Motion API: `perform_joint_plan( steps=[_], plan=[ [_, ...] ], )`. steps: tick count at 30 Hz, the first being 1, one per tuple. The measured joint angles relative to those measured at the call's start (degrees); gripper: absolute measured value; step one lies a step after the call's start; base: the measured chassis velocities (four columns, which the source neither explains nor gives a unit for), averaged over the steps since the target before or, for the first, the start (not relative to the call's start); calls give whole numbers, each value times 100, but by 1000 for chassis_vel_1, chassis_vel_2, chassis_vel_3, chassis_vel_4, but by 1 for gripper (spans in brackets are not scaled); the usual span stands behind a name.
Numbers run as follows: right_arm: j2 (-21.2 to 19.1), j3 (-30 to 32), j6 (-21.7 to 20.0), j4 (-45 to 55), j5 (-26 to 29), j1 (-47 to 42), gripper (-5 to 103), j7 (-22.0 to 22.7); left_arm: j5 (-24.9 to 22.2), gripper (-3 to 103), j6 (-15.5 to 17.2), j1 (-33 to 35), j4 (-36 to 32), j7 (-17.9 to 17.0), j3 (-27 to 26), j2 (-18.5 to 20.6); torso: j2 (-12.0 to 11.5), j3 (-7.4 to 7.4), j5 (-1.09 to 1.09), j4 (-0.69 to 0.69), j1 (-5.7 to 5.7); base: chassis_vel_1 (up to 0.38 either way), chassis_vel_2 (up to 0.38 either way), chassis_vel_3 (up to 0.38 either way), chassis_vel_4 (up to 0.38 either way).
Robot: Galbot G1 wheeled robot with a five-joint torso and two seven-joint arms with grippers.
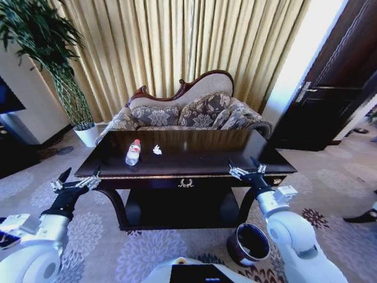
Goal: Move to the front of the table and place the trash on the table into the trash bin.
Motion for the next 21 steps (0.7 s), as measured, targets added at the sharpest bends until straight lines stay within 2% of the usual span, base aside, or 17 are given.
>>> perform_joint_plan(
  steps=[6, 8, 13, 15, 16, 17, 19, 21],
  plan=[
    [-62, -76, 23, 32, 168, -7, 100, 0, 3, 100, -4, 5, 0, 1, -8, -32, 0, 0, 1, 0, 0, -116, 109, 107, -112],
    [-223, -135, 21, 101, 563, -26, 100, -4, 28, 100, -11, 6, 0, 11, -9, -82, -1, 1, 0, 0, 1, -89, 69, 82, -84],
    [-499, -167, -91, 115, 985, 54, 100, -123, 34, 100, -23, 7, 0, 24, -9, -96, -1, 1, 0, 0, 2, -39, 39, 20, -29],
    [-793, -270, -278, 118, 1430, 245, 100, -138, 34, 100, -30, 7, 0, 25, -2, -97, 0, 0, 1, -1, -1, 0, 0, 0, 0],
    [-1083, -409, -407, 63, 1690, 498, 100, -138, 33, 100, -58, 14, 0, 26, 5, -121, 2, -1, 0, 0, -3, 0, 0, 0, 0],
    [-1083, -409, -407, 63, 1690, 498, 100, -138, 33, 100, -58, 14, 0, 26, 5, -121, 2, -1, 0, 0, -3, 0, 0, 0, 0],
    [-1482, -684, -529, -188, 1936, 959, 100, -138, 40, 100, -108, 46, 0, 50, 0, -169, 2, -1, 1, 0, -3, 0, 0, 0, 0],
    [-1624, -826, -586, -332, 2062, 1165, 100, -138, 47, 100, -119, 51, 0, 59, -7, -191, 2, 0, 1, 0, -3, 0, 0, 0, 0]
  ],
)
